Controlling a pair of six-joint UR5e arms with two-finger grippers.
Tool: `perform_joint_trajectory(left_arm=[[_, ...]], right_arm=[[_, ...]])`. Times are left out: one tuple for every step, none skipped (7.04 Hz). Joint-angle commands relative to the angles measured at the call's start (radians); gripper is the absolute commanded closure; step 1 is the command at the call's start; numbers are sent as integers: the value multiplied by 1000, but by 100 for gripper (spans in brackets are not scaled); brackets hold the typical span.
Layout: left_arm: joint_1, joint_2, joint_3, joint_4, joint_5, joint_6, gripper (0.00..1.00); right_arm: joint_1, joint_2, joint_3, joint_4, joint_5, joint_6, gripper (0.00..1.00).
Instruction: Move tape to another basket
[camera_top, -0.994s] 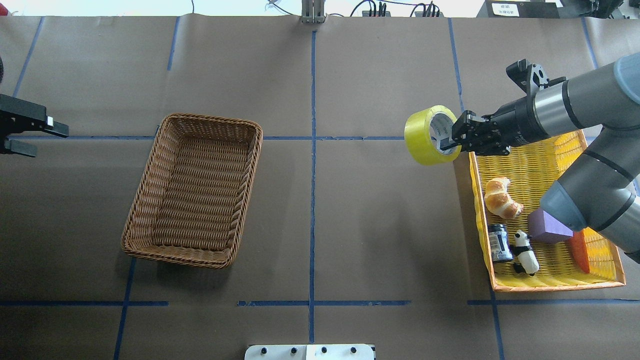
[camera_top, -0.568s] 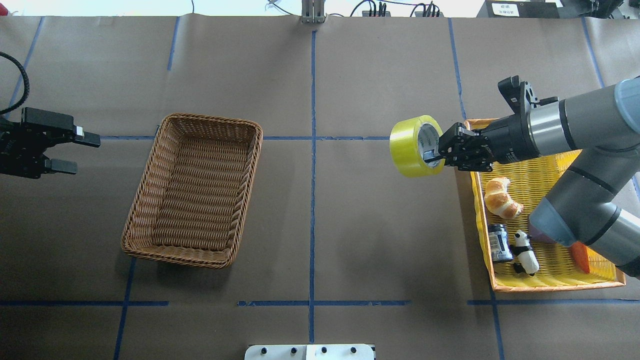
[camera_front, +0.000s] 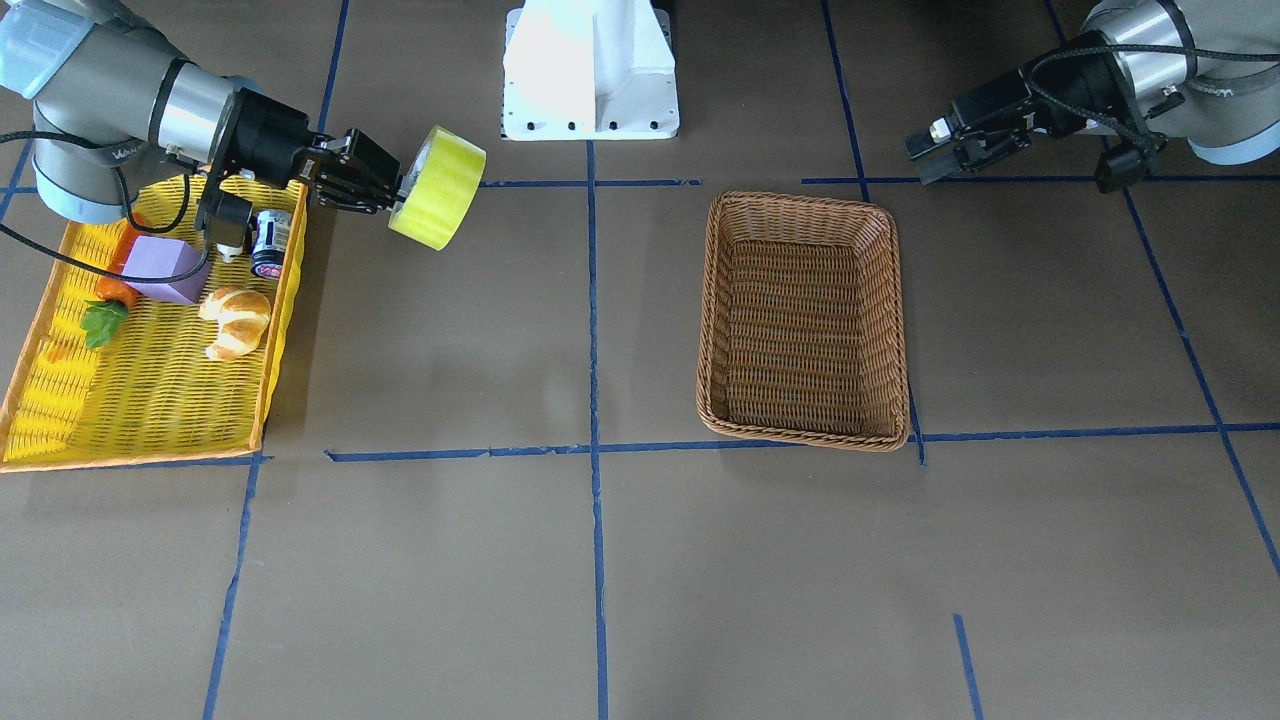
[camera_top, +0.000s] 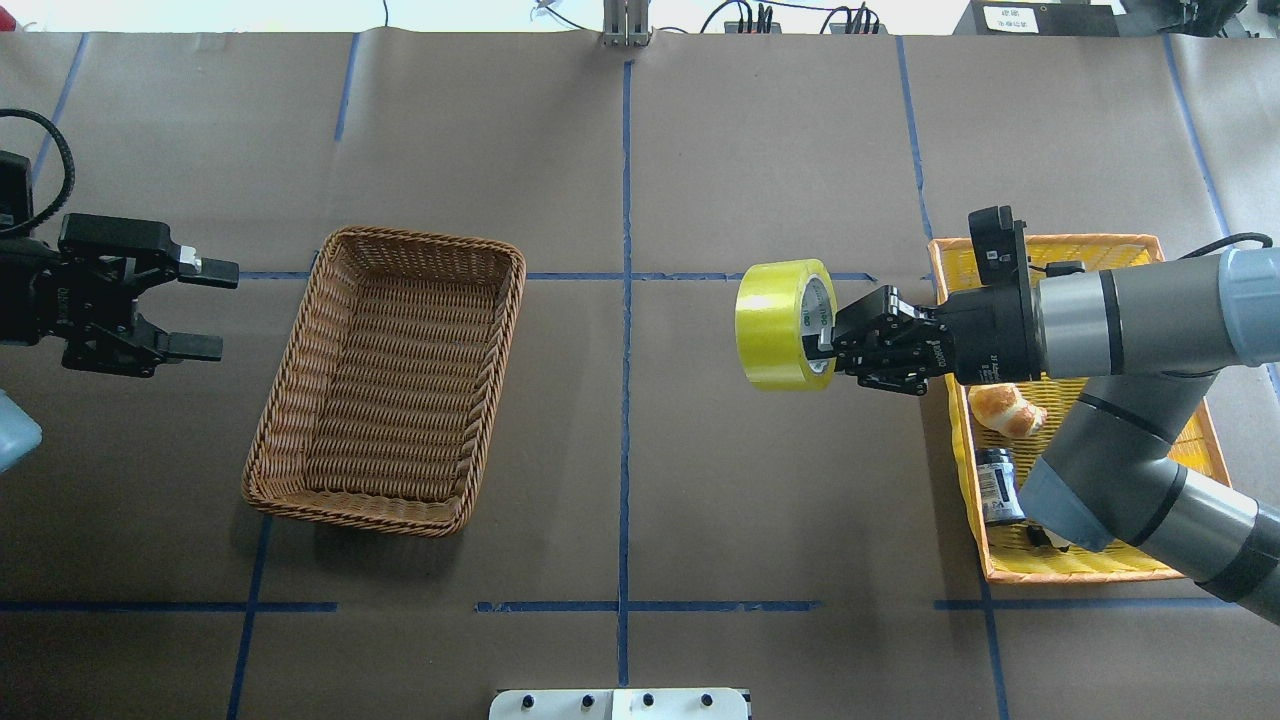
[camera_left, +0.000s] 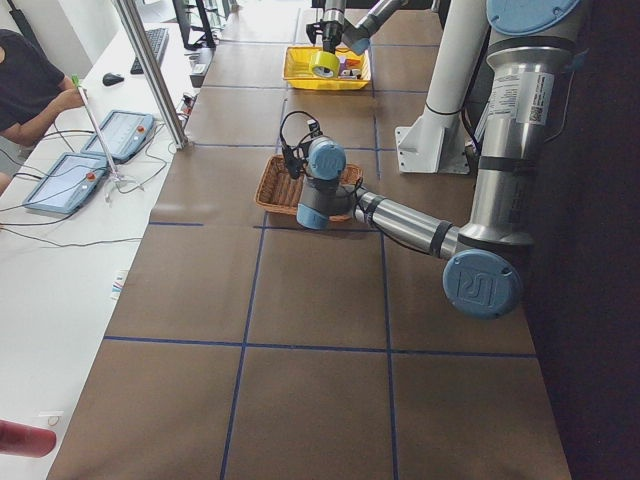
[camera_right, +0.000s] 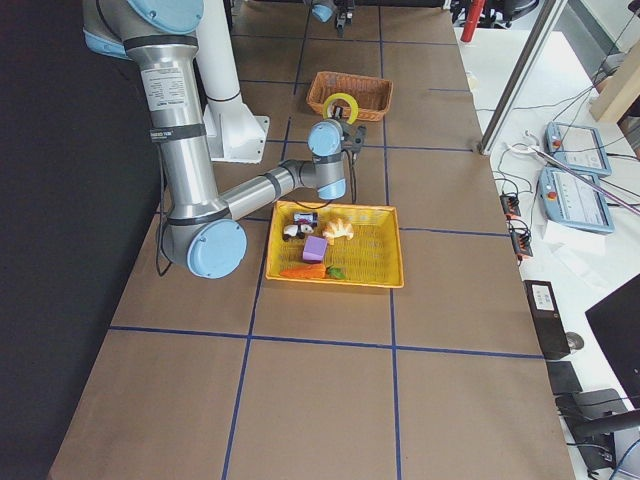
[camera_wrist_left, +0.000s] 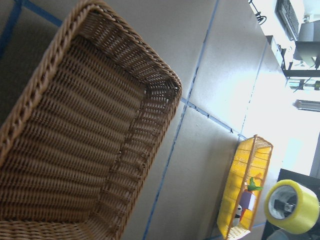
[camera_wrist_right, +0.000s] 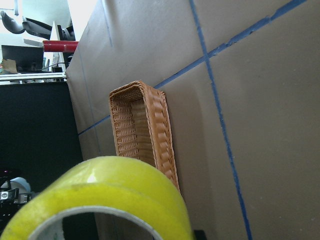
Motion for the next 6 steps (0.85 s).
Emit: perform_joint_trajectory(left_arm=[[124, -21, -8, -148, 196, -137, 0], [193, -23, -9, -215, 283, -137, 0], [244, -47, -11, -252, 349, -139, 0], [264, -90, -11, -252, 354, -139, 0], [284, -128, -11, -251, 356, -137, 0], [299, -168, -8, -249, 359, -134, 0]], right_arm=[[-19, 10, 8, 109, -28, 70, 98], [-60, 10, 10, 157, -81, 70, 98], [-94, 10, 13, 186, -117, 70, 98], [-104, 22, 27, 187, -119, 70, 97], [-114, 45, 31, 187, -119, 73, 97], [-136, 45, 39, 187, -117, 77, 97]])
